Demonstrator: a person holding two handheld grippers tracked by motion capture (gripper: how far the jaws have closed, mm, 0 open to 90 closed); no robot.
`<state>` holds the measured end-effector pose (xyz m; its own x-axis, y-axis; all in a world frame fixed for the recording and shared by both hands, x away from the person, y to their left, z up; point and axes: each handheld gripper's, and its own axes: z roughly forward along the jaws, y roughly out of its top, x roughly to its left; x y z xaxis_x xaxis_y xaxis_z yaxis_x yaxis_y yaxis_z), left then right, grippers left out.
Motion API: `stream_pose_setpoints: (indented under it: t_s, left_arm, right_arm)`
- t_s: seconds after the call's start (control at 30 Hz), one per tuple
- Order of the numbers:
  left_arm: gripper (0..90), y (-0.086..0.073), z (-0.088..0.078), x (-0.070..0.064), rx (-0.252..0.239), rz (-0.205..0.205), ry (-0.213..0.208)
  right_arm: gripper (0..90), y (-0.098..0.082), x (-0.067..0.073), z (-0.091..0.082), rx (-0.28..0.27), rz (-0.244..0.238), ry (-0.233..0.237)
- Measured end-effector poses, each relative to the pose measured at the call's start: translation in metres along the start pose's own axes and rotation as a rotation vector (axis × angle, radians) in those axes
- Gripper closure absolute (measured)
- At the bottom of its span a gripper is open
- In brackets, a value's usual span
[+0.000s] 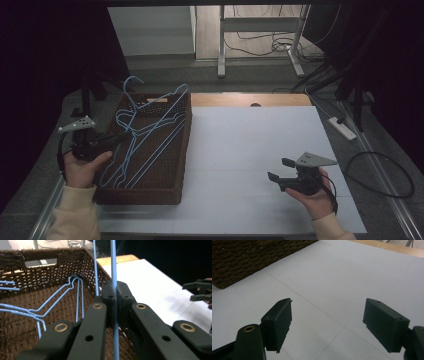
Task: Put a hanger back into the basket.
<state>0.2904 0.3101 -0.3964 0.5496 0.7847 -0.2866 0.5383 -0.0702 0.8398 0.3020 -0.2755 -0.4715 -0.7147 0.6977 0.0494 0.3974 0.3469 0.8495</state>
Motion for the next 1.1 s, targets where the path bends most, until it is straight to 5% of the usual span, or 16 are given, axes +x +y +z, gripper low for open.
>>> stream_pose_setpoints:
  t_s: [0.6,0.87,1.1]
  left_arm:
    - [86.1,-0.015,0.031,0.026,0.169,-0.059,0.023]
    - [86.0,-0.025,0.049,0.034,0.259,-0.123,0.049]
    - [85.3,-0.028,0.052,0.041,0.316,-0.169,0.155]
  right_arm:
    - [23.4,0.000,0.002,0.004,0.014,-0.008,0.008]
    - [23.4,0.000,0.002,0.004,0.017,-0.007,0.008]
    - [23.4,0.000,0.002,0.004,0.021,-0.009,0.008]
